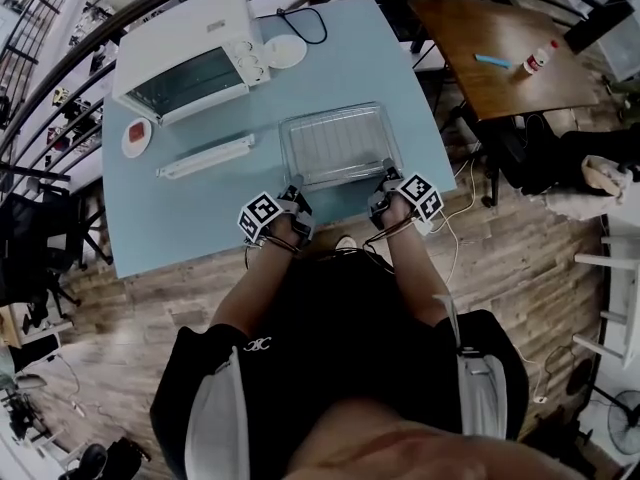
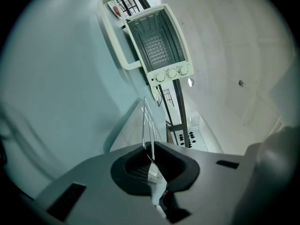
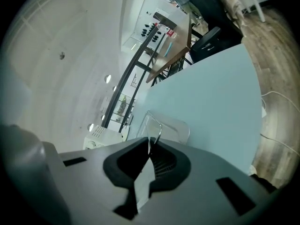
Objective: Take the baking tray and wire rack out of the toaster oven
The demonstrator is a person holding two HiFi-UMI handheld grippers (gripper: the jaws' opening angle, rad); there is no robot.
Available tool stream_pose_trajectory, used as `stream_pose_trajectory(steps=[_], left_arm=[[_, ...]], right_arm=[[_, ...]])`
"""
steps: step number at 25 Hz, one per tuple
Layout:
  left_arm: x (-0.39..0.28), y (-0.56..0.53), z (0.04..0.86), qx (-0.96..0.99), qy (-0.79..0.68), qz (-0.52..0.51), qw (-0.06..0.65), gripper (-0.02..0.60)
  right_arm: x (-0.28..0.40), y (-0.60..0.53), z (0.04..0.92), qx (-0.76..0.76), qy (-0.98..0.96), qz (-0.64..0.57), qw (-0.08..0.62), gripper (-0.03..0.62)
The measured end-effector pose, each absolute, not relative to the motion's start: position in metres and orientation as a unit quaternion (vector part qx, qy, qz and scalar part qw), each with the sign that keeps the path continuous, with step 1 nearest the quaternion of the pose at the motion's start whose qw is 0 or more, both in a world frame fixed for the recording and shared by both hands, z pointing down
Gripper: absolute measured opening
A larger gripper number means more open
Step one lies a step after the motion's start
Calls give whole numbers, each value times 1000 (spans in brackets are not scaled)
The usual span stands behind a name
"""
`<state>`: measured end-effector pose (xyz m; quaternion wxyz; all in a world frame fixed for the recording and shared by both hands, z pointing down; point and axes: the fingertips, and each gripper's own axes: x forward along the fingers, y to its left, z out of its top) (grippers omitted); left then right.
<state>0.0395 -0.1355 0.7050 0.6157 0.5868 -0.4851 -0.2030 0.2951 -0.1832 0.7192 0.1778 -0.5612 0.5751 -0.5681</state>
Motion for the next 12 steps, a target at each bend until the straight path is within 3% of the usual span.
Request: stream_pose_trajectory(steps=[5,12], left_arm=[[38,-127,723,572,-510,-176,618,32],[40,-119,742,605,-557,-13,569,131]], right_arm=[[293,-182,730,-579,594,-546,117,35],[296,-175,744,-620,599,-506,27,66]])
